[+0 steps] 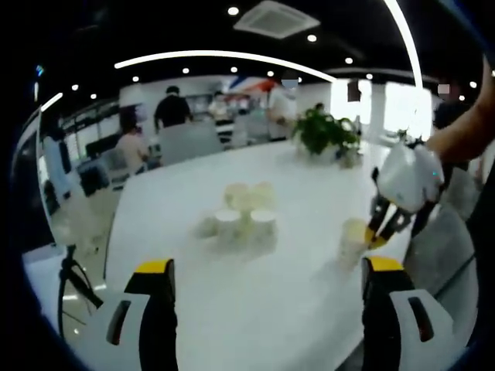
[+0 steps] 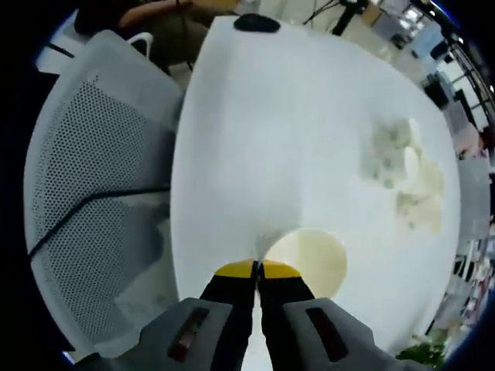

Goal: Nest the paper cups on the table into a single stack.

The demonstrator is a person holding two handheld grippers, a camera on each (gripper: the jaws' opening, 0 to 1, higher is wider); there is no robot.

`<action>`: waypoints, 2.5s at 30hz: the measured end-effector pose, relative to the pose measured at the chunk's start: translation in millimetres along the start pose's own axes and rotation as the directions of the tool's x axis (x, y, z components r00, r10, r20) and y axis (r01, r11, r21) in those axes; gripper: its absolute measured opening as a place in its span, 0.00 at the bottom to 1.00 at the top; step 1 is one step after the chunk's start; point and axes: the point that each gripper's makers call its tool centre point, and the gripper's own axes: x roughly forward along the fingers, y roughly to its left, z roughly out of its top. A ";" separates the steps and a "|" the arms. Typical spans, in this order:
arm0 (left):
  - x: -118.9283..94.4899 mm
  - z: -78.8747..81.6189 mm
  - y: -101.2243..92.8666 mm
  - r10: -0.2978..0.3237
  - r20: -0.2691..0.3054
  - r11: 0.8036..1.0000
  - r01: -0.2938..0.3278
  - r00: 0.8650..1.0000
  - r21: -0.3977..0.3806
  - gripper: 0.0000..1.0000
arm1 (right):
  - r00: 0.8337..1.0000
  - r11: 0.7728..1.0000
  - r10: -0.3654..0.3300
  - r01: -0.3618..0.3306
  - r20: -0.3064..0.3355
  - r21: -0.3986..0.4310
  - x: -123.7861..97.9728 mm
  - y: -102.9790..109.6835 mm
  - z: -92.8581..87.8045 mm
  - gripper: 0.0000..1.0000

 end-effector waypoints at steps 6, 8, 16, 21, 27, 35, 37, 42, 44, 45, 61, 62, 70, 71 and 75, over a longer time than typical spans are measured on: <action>0.4 0.3 -1.5 -0.002 -0.001 1.000 0.002 1.000 -0.001 0.98 | 1.000 1.000 0.001 -0.001 -0.005 -0.001 4.4 1.2 -3.8 0.00; 0.2 0.5 -1.5 -0.002 -0.001 1.000 0.002 1.000 -0.002 0.98 | 1.000 1.000 -0.002 0.002 0.001 0.002 4.5 0.1 -3.2 0.00; 0.7 2.2 -2.1 -0.002 0.001 1.000 0.002 1.000 -0.002 0.98 | 1.000 1.000 0.006 -0.006 0.002 -0.010 4.4 1.2 -3.3 0.00; 0.7 3.0 -1.9 -0.001 0.004 1.000 0.001 1.000 -0.004 0.98 | 0.998 0.999 0.024 -0.022 0.052 -0.033 -0.8 3.8 0.4 0.13; 2.4 2.8 -2.0 -0.004 0.005 1.000 0.004 1.000 -0.007 0.98 | 0.974 0.995 0.054 -0.071 0.222 0.070 -32.1 -5.2 15.6 0.36; 5.9 9.9 -3.2 -0.010 0.023 1.000 0.010 1.000 -0.004 0.98 | 0.913 0.990 -0.036 -0.022 0.407 0.136 -91.1 -40.2 9.7 0.48; 6.3 12.5 -3.4 -0.009 0.029 1.000 0.010 1.000 -0.004 0.98 | 0.894 0.977 -0.082 -0.015 0.441 0.213 -103.2 -52.7 0.4 0.52; 7.1 17.4 -3.2 -0.008 0.044 1.000 0.007 0.999 0.007 0.98 | 0.844 0.961 -0.162 0.017 0.511 0.276 -120.6 -68.8 -29.0 0.55; 6.9 21.0 -4.2 -0.010 0.053 1.000 0.010 0.999 0.012 0.98 | 0.812 0.947 -0.207 0.027 0.546 0.319 -124.7 -73.9 -40.8 0.58; 6.9 22.1 -4.5 -0.012 0.055 1.000 0.011 0.998 0.015 0.98 | 0.799 0.939 -0.227 0.028 0.557 0.343 -126.7 -75.1 -46.1 0.60; 7.1 12.3 -12.1 -0.028 0.056 0.999 0.027 0.998 0.019 0.98 | 0.616 0.777 -0.512 0.035 0.599 0.629 -124.1 -76.6 -139.1 0.93; 6.2 8.5 -11.9 -0.028 0.052 1.000 0.028 0.998 0.009 0.98 | 0.615 0.770 -0.519 0.035 0.594 0.637 -122.8 -75.9 -143.1 0.95; -1.5 -4.1 -7.7 -0.005 0.049 1.000 0.005 0.999 0.010 0.98 | 0.538 0.703 -0.608 0.024 0.584 0.710 -125.8 -76.8 -168.6 1.00; -2.1 -7.3 -6.7 0.001 0.039 1.000 -0.001 0.999 0.019 0.98 | 0.522 0.693 -0.623 0.023 0.582 0.721 -125.6 -76.6 -171.4 1.00; -4.5 -10.4 -6.3 0.008 0.027 1.000 -0.008 1.000 0.024 0.98 | 0.508 0.670 -0.650 0.034 0.565 0.741 -122.6 -77.0 -181.3 1.00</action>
